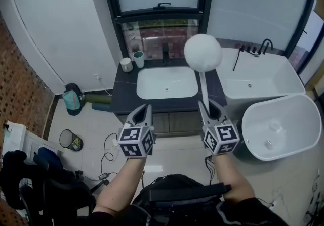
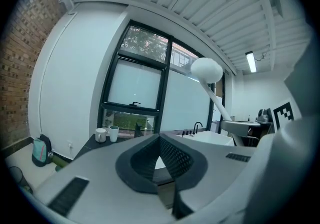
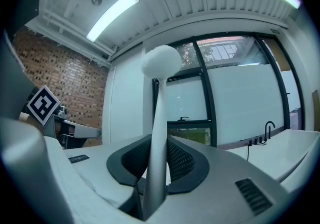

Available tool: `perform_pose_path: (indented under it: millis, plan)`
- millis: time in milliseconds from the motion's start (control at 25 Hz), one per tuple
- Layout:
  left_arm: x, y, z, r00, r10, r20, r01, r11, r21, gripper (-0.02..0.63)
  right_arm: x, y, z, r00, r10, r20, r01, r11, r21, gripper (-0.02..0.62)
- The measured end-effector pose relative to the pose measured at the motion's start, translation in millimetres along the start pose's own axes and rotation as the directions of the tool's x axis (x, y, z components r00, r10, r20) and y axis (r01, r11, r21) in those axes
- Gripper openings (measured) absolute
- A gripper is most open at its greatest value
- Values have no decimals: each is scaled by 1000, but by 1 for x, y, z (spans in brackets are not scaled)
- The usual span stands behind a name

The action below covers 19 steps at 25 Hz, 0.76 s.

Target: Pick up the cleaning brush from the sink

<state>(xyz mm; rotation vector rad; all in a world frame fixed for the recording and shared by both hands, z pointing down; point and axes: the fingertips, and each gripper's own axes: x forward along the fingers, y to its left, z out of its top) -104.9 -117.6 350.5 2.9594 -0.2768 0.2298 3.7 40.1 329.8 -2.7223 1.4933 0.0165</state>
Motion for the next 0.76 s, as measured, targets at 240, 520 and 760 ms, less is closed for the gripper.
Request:
perform_pose_path:
  millis: [240, 520, 760]
  plan:
    - [-1, -3, -2, 1000, 4, -6, -3, 1000, 11, 2, 5, -6, -6, 1000, 9, -19, -9, 1000, -2, 54]
    - [-1, -4, -12, 1000, 4, -13, -4, 1000, 12, 2, 3, -6, -15, 1000, 12, -19, -11, 1000, 13, 54]
    - [2, -10, -16, 1000, -8, -19, 8, 1000, 18, 2, 2, -10, -16, 1000, 7, -20, -7, 1000, 24, 55]
